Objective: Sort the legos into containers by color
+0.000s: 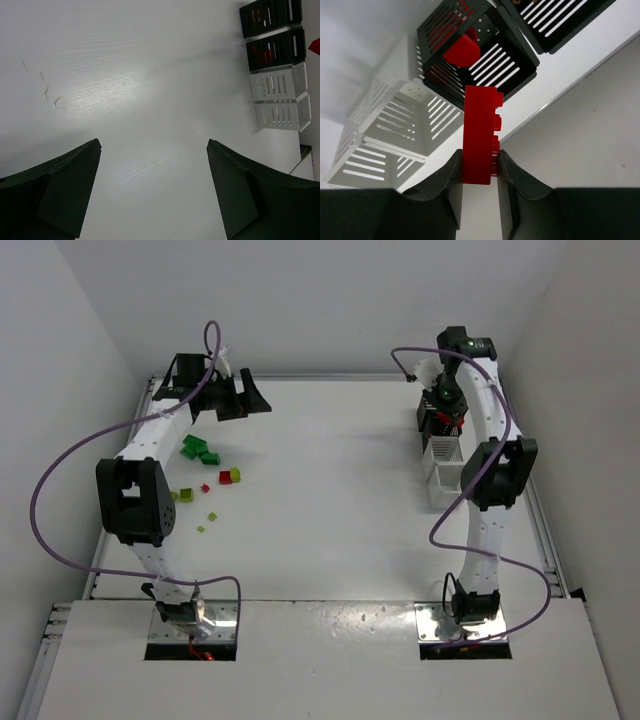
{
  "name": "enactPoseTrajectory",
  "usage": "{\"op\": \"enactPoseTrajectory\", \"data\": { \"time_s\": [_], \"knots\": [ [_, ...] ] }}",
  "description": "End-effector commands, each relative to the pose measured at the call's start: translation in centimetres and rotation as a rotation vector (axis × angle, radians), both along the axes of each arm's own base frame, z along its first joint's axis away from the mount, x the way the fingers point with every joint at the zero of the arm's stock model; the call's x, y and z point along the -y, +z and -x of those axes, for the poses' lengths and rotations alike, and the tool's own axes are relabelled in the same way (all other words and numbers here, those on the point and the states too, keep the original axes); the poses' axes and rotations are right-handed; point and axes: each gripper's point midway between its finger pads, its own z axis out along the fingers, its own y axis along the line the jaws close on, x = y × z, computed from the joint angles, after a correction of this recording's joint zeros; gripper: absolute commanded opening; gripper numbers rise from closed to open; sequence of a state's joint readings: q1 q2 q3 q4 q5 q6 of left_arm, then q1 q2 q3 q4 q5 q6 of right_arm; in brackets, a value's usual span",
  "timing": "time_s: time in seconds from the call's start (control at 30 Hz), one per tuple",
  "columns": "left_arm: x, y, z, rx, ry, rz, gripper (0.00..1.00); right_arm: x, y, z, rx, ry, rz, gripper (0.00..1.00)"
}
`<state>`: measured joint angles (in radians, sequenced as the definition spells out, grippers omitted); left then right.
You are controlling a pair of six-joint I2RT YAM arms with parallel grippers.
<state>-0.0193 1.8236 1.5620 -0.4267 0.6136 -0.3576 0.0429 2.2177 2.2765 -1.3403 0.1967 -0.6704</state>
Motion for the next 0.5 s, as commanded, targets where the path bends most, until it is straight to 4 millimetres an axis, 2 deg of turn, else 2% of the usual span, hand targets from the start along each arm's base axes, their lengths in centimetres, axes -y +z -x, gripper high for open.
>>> {"op": "enactPoseTrajectory", "data": {
  "time_s": [0.0,0.1,0.17,0.2,0.27,0.3,0.47],
  "knots": [
    [-0.2,0.6,-0.3,0.033,0.007,-0.028,0.94,1.7,0.5,-0.9,0.030,-0.019,0.049,0.11],
    [-0.5,0.8,-0.2,0.037,0.019,-0.047,0.98,2.0,-0.2,-1.4,0.034,-0.033,0.064,0.16],
    [-0.9,0.4,-0.3,0.031,0.034,-0.070,1.00,2.0,-0.2,-1.7,0.046,-0.033,0.063,0.24],
    [-1.3,0.6,-0.3,0.033,0.056,-0.088,1.00,2.0,-0.6,-2.1,0.049,-0.033,0.063,0.31],
    [-1.8,0.4,-0.5,0.033,0.079,-0.107,1.00,2.0,-0.2,-2.5,0.069,-0.034,0.062,0.36],
    [-1.9,0.4,-0.5,0.033,0.086,-0.113,1.00,2.0,-0.6,-2.8,0.071,-0.034,0.062,0.38],
    [-3.1,0.1,-0.4,0.026,0.146,-0.163,1.00,1.5,0.3,-3.9,0.128,-0.038,0.033,0.43]
  ]
}}
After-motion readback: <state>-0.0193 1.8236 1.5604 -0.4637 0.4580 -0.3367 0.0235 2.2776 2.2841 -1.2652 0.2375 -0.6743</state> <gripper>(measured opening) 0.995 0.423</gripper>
